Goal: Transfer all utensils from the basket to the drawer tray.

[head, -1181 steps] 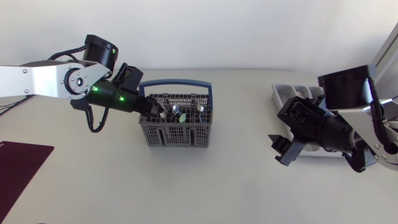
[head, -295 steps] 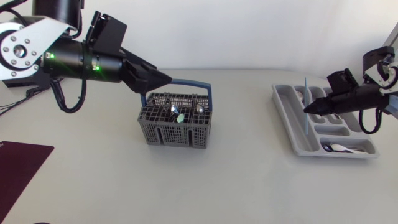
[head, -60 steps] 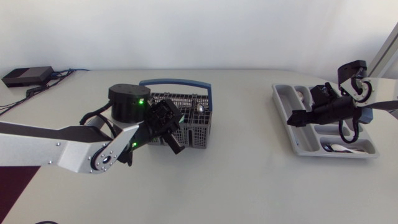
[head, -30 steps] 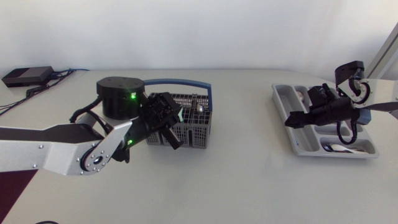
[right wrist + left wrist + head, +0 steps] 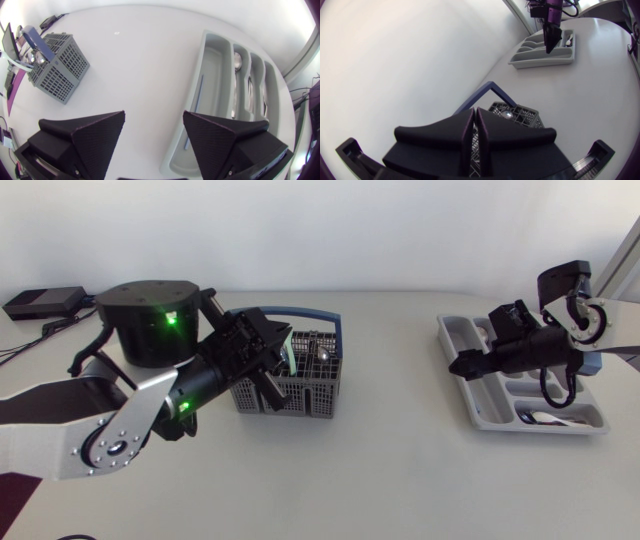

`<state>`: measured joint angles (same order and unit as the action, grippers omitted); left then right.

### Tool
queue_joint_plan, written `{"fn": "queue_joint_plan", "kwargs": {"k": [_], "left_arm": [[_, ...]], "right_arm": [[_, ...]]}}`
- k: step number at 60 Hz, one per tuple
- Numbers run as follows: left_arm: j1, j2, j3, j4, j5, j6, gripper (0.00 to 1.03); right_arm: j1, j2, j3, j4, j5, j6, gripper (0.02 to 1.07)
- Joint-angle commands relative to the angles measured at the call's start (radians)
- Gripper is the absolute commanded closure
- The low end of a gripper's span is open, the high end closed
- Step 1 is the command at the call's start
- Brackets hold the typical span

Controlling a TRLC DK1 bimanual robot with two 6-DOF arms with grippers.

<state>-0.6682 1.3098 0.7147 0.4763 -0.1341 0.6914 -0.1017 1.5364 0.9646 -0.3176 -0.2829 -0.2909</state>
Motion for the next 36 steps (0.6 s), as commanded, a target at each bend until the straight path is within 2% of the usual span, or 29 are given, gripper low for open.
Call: {"fn": "queue_joint_plan", "kwargs": {"k": [1,17,24,36], "left_arm": [[-0.018,-0.041,-0.026,0.012,-0.01,0.036,1.0],[-0.021,-0.164,-0.018,-0.048,-0.024,-0.024,1.0],[-0.025,-0.201,0.014,-0.134,-0.013,-0.127,1.0],[-0.018,-0.185,0.101,-0.288,0.094,-0.346,1.0]], "right_arm": [[0.026,-0.047,-0.035,-0.005,0.004,0.009,0.23],[0.119,-0.199,-0.084,-0.003,-0.009,0.006,0.22],[0.191,-0.295,-0.11,-0.017,-0.01,0.009,0.21],[0.373,-0.458,-0.13,-0.051,-0.009,0.027,0.21]]}}
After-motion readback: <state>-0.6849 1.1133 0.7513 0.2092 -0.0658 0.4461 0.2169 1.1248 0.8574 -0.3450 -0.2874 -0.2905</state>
